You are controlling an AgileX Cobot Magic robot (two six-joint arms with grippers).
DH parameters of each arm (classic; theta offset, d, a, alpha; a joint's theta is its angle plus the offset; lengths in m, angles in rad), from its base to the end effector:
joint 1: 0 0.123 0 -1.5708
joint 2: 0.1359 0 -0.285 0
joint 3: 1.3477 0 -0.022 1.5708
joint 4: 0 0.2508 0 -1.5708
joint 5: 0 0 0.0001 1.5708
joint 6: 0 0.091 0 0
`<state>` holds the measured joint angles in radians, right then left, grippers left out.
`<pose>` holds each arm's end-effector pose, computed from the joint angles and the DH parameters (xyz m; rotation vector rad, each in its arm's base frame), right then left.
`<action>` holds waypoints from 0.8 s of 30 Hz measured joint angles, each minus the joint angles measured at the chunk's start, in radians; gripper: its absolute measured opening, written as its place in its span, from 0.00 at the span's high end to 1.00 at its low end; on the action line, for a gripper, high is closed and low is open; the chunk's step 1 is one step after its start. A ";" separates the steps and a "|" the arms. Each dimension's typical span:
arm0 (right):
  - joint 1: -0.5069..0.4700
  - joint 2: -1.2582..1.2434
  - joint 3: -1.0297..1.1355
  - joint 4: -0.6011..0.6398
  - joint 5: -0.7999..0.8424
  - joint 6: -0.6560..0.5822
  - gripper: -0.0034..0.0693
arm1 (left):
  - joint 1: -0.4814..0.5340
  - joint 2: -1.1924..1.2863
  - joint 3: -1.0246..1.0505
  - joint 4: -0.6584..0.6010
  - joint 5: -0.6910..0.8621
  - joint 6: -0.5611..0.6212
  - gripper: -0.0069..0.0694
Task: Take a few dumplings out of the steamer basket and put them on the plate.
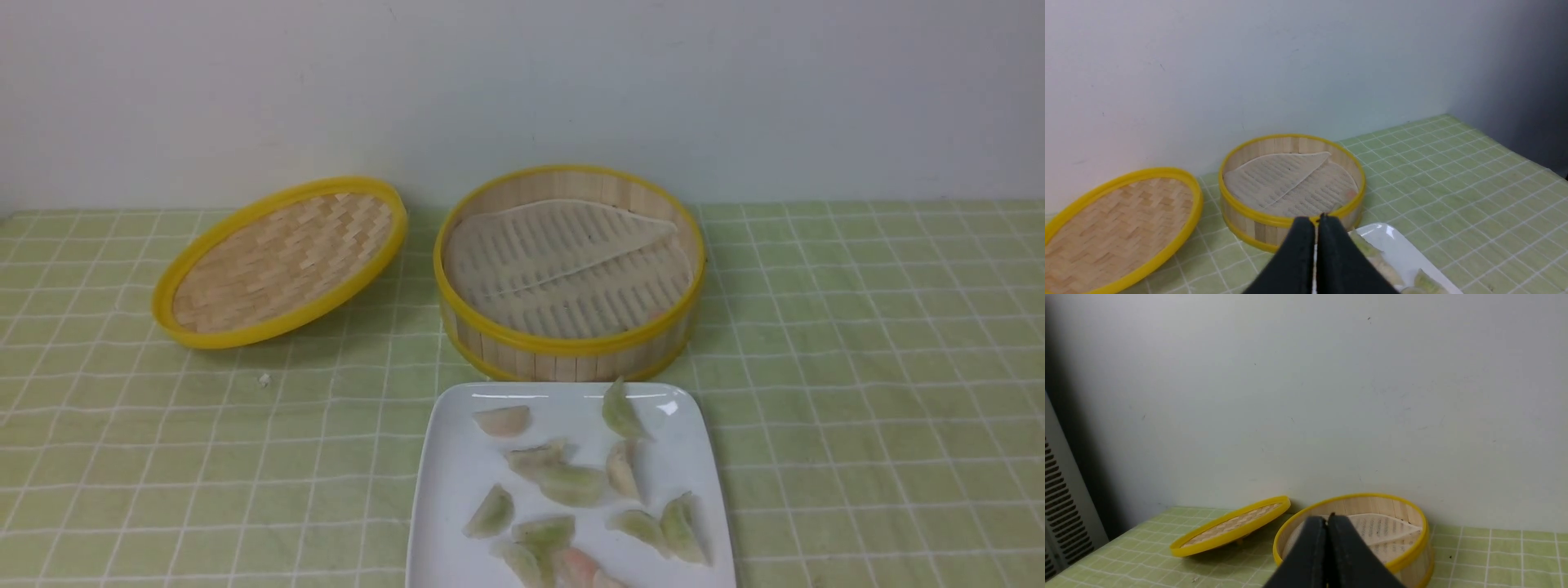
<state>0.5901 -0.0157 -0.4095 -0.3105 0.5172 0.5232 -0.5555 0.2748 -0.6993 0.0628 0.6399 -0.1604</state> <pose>0.0200 -0.0032 0.3006 -0.1459 1.5741 0.5447 0.0331 -0.0165 0.3671 0.3522 1.6833 -0.4639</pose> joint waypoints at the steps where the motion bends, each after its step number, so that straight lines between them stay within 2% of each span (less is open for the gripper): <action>1: 0.000 0.000 0.000 0.000 0.000 0.000 0.97 | 0.039 -0.017 0.041 0.001 -0.036 0.013 0.92; 8: 0.000 0.000 0.000 0.000 0.000 0.000 0.97 | 0.329 -0.184 0.379 -0.020 -0.209 0.072 0.92; 12: 0.000 0.000 0.000 0.000 0.000 0.000 0.97 | 0.446 -0.279 0.606 -0.033 -0.271 0.078 0.92; 16: 0.000 0.000 0.000 0.000 0.000 0.000 0.97 | 0.461 -0.285 0.715 -0.038 -0.284 0.081 0.92; 24: 0.000 0.000 0.000 0.000 0.000 0.000 0.97 | 0.463 -0.285 0.728 -0.076 -0.262 0.101 0.92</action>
<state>0.5901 -0.0157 -0.4095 -0.3105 0.5172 0.5232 -0.0924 -0.0097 0.0283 -0.0129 0.3779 -0.0595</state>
